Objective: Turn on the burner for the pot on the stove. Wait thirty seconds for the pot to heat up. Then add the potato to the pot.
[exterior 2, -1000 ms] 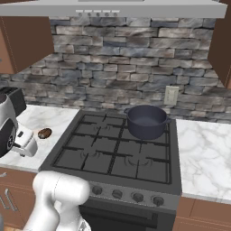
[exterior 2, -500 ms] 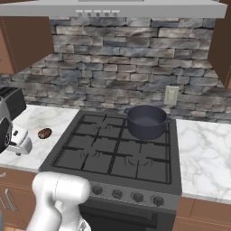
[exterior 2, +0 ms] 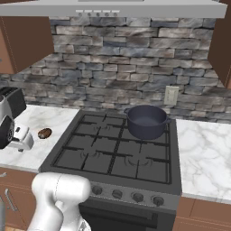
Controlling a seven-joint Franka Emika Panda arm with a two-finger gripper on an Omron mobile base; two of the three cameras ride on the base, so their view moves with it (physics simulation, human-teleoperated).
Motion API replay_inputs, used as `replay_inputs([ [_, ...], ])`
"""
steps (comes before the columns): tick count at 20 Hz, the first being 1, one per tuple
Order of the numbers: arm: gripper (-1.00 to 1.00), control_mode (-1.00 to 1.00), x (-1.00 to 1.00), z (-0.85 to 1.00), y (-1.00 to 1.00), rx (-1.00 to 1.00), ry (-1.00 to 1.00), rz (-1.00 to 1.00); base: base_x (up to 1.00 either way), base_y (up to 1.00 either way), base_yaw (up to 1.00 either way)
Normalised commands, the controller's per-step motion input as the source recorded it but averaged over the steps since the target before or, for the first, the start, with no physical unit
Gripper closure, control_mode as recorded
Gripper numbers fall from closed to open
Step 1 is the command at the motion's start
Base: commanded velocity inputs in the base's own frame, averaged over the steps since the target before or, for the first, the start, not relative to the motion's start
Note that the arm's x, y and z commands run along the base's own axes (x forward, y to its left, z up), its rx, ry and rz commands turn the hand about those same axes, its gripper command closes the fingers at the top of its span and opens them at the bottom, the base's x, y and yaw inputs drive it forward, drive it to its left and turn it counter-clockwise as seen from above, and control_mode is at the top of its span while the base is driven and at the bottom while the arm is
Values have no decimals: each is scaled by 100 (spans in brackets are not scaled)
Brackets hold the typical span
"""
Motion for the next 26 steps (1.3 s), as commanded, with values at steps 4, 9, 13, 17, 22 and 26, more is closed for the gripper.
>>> replay_inputs([
  [4,-100,-100,29,-31,10,0,0,1,0,0,0],
  [9,-100,-100,35,-18,12,0,0,1,0,0,0],
  [13,-100,-100,40,-6,13,-1,0,0,0,0,0],
  [17,-100,-100,44,-7,8,0,0,0,0,0,0],
  [22,-100,-100,46,-7,8,-1,0,0,0,0,0],
  [26,-100,-100,45,-5,7,-1,0,0,0,0,0],
])
